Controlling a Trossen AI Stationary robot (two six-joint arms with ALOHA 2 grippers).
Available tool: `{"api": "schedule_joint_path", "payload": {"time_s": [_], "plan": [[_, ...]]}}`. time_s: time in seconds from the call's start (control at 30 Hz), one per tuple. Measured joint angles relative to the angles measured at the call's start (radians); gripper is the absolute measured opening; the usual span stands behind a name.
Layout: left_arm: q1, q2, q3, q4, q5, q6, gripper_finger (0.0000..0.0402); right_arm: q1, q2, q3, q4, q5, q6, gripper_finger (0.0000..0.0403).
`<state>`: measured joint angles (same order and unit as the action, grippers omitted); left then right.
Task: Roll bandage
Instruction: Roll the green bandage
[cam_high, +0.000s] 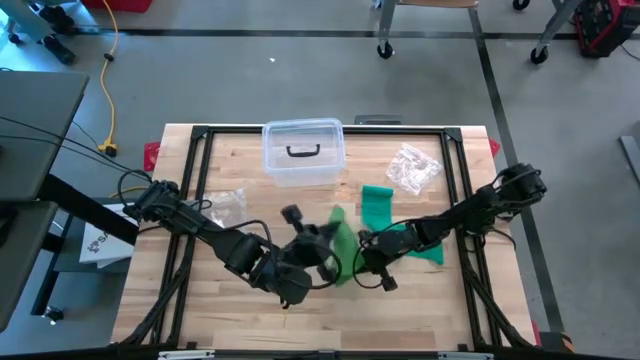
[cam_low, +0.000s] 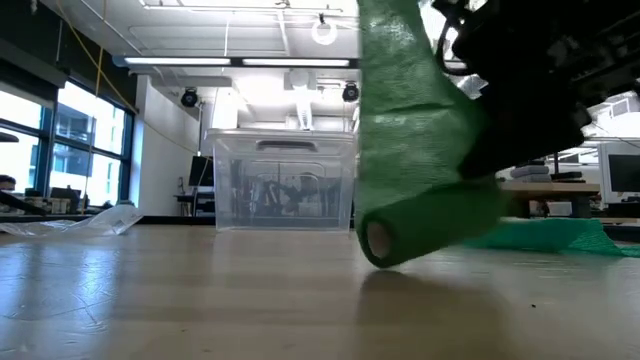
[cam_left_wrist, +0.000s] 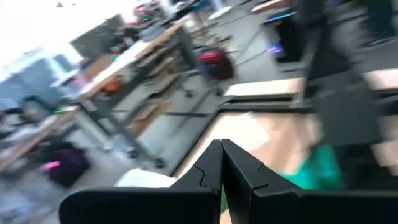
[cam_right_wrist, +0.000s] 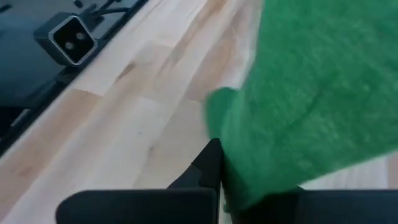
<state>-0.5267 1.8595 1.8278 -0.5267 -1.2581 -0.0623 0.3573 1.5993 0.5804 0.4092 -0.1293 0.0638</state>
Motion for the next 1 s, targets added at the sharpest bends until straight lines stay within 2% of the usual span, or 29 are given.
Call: {"api": "schedule_joint_path", "payload": {"time_s": [0.1,0.3,0.5,0.63,0.73,0.83,1.0], "plan": [[0.020,0.000,0.000,-0.104,-0.016,-0.102,0.0000,0.027,0.000,0.000,0.008,-0.008,0.008,0.0001],[0.105,0.000,-0.053,-0.359,0.066,-0.421,0.0008,0.043,0.000,0.000,0.028,-0.041,0.053,0.0000],[0.185,0.000,-0.202,-0.389,0.114,-0.568,0.0066,0.031,0.034,0.000,0.042,-0.045,0.070,0.0000],[0.227,0.001,-0.313,-0.385,0.160,-0.648,0.0115,-0.030,0.099,0.000,0.092,-0.036,0.118,0.0000],[0.236,0.001,-0.365,-0.389,0.213,-0.644,0.0142,-0.091,0.136,0.000,0.145,-0.037,0.172,0.0000],[0.199,0.001,-0.373,-0.355,0.317,-0.580,0.0155,-0.142,0.144,0.000,0.172,-0.039,0.229,0.0000],[0.081,0.001,-0.375,-0.154,0.537,-0.386,0.0156,-0.191,0.145,0.000,0.173,-0.024,0.313,0.0000]]}}
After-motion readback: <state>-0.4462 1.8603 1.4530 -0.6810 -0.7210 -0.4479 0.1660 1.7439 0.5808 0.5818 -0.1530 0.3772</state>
